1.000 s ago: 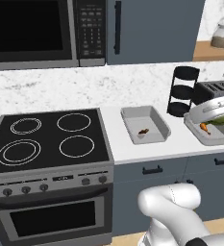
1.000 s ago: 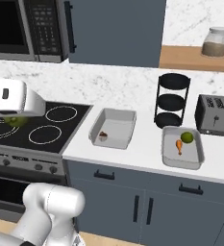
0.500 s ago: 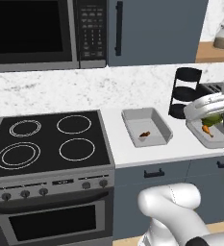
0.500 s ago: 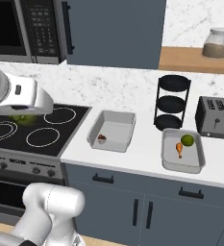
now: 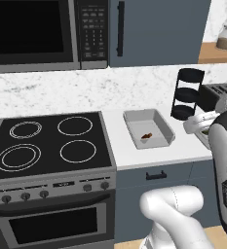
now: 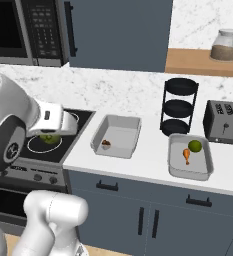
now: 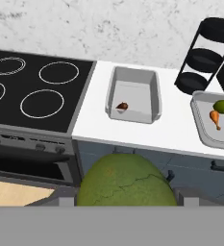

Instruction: Place one lime and one chicken drumstick in each tupperware on the nearby counter, to pack two identical lunches.

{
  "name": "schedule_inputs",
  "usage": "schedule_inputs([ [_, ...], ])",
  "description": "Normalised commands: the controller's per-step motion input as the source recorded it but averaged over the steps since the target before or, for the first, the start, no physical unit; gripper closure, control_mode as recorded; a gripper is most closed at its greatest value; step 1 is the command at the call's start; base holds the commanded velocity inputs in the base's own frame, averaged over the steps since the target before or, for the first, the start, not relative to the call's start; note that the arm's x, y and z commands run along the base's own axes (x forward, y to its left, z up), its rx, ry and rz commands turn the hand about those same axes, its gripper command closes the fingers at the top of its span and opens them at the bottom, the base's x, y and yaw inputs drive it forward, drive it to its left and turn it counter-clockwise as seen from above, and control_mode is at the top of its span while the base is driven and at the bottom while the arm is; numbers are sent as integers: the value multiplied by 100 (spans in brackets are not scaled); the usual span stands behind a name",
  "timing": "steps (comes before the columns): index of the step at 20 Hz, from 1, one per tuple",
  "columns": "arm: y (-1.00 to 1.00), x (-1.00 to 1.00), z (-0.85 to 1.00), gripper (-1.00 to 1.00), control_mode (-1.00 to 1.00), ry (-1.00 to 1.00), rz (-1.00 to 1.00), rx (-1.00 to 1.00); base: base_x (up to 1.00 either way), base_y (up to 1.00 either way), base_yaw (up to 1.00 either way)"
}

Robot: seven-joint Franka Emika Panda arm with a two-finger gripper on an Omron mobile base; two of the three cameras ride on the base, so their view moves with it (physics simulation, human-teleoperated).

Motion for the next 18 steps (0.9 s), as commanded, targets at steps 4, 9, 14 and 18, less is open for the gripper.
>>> schedule_inputs([
  [4,-64,18,-13,100,-100,0,3,24,0,0,0],
  [9,-23,42,-10,100,-100,2,12,5,0,0,0],
  [14,1,94,-71,100,-100,17,13,-4,0,0,0],
  [18,0,100,-95,100,-100,18,2,-14,0,0,0],
])
